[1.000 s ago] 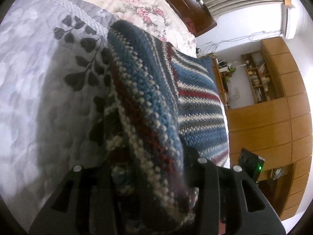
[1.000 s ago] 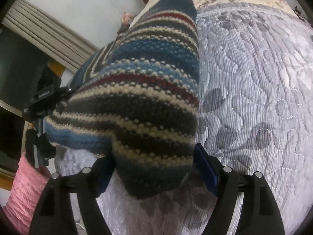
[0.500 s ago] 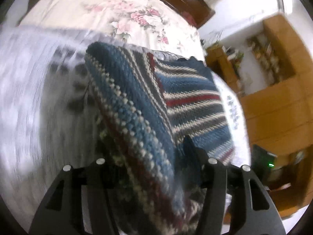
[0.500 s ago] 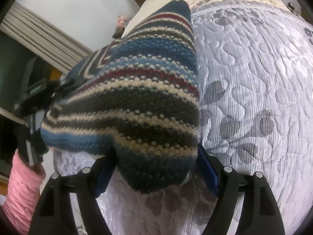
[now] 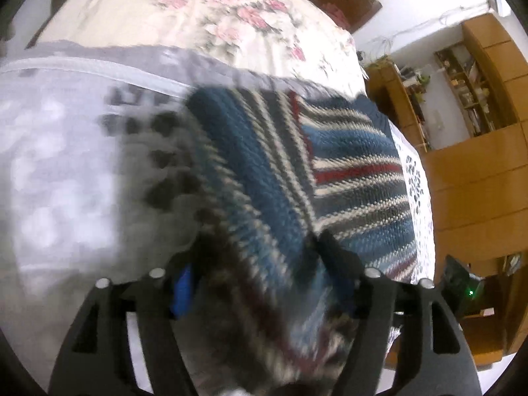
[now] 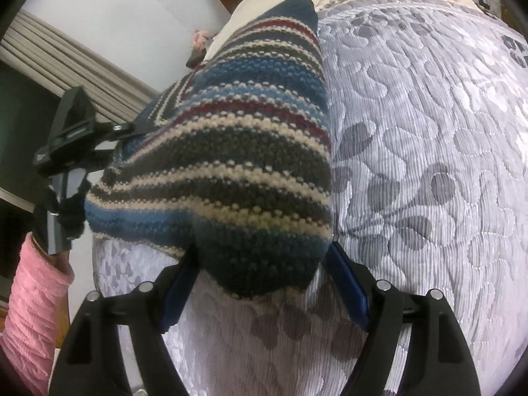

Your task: Fold small clothes

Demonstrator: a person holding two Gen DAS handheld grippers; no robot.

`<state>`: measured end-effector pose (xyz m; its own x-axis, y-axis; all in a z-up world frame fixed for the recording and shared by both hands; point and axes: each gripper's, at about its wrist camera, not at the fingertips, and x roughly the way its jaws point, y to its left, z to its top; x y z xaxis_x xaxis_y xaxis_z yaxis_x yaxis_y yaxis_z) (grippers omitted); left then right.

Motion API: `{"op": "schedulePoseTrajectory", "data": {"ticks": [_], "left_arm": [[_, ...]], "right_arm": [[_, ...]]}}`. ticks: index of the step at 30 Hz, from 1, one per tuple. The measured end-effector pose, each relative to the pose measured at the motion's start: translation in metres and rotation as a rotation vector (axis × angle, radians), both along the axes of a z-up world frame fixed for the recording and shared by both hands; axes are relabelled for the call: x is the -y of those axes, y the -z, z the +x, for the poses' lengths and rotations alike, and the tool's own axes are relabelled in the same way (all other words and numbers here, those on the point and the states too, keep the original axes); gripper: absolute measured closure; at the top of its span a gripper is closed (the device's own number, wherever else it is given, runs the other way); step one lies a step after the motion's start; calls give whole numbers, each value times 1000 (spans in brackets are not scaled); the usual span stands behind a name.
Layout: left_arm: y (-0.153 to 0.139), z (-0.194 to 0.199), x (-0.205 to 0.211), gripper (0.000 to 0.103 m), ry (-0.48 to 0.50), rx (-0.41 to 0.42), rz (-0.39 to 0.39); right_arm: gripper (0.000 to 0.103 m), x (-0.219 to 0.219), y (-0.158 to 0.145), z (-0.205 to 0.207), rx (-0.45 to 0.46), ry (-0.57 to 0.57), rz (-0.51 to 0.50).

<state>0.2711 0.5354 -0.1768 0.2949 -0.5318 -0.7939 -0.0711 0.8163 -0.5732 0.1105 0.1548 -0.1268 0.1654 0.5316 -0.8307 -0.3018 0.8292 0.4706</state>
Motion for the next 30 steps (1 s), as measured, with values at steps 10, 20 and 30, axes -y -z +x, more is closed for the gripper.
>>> {"op": "schedulePoseTrajectory", "data": {"ticks": [10,20,30], "left_arm": [[-44,-70,-30,36,-91,106,-11],[-23,-122,44,45,-89,118,27],[17,-136,13,51,-178,33,-1]], "right_arm": [[24,-4,-13,-11,3,-4,-5],[24,15,-31,-7,11,-16,24],[24,43,-35,9,-45,-29,130]]}}
